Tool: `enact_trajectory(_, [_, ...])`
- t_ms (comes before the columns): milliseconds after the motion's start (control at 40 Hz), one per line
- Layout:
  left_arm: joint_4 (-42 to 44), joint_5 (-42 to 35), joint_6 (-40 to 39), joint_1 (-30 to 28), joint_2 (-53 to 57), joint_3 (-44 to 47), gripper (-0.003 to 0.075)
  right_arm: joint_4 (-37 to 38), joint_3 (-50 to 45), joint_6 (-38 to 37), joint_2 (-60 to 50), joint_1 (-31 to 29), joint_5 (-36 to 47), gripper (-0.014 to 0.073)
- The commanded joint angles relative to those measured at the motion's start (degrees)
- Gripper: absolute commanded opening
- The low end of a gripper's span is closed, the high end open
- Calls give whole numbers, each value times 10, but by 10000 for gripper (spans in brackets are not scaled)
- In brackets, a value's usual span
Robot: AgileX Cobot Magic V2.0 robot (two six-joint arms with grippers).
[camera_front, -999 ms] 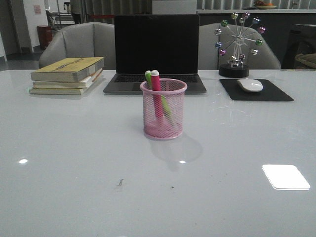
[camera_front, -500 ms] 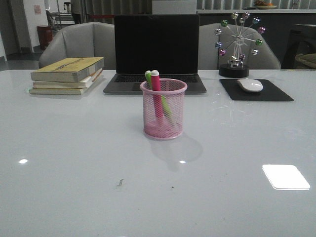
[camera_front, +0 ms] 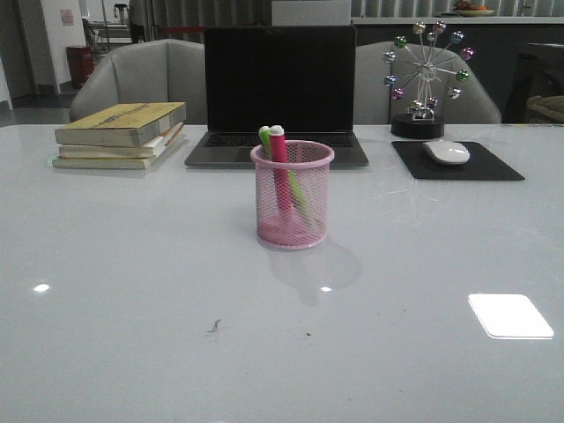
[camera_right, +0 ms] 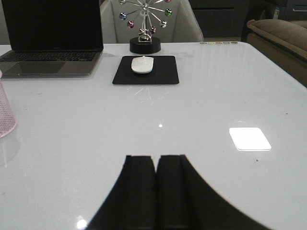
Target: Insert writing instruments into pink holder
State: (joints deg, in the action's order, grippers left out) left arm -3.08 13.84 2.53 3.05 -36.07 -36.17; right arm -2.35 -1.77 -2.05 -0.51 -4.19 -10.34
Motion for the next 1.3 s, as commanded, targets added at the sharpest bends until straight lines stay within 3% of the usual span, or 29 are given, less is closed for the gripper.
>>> enact_trajectory(0, [2,-76,-6,-22,30,-1,100,1,0,0,-11,-2,48,22])
enact_trajectory(200, [2,-89,-6,-47,96,70,100,1,0,0,-11,-2,48,22])
enact_trajectory(724, [2,-138,-6,-49,336,272,100,1,0,0,-11,-2,48,22])
enact_trajectory(949, [2,-138,-6,-49,378,336,100,1,0,0,-11,-2,48,22])
enact_trajectory(1074, [2,-188,-6,-39,377,365,100,1,0,0,-11,-2,48,22])
enact_trajectory(1274, [2,-191,-6,-6,377,366,100,1,0,0,-11,-2,48,22])
